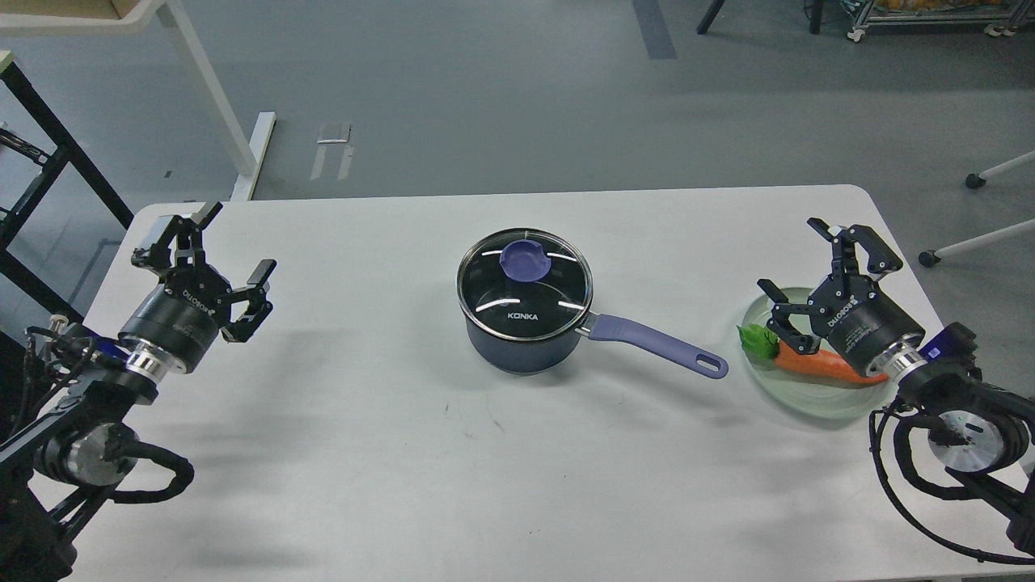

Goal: Open pot lid
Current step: 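Raise the right gripper up and away from the green plate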

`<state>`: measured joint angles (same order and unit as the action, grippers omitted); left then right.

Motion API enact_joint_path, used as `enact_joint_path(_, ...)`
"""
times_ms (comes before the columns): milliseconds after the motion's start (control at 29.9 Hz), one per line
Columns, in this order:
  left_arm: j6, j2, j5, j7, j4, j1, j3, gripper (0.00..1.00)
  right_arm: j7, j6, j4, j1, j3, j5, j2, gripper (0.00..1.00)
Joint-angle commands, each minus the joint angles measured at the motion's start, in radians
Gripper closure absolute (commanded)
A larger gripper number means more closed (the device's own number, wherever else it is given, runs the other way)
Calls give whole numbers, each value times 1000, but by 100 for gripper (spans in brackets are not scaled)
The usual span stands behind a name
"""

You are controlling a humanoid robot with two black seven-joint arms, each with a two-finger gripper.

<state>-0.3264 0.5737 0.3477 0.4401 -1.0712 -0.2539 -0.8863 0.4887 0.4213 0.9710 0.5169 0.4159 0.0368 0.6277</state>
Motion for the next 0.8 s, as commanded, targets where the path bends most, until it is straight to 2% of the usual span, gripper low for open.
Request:
enact_joint_path(0,4,0,-3,3,-1,2,-2,1,0,-3,2,0,1,0,1,0)
enact_joint_path(301,3,8,-6,-3,-1,5,-3,1,0,-12,58,38,3,-61,69,0)
enact_joint_path(335,1,26,-6,6,5,2,3,1,0,-42,137,152,6,-288,190,0)
enact_joint_path(502,-3,51,5,11,10,-16,12,1,0,-85,264,305,-14,-619,308,0)
enact_joint_path(636,-11,63,4,12,10,-34,12,1,0,-102,366,438,-68,-937,337,0)
enact_joint_path(770,-13,69,5,12,7,-36,12,1,0,-110,413,580,-222,-1207,336,0)
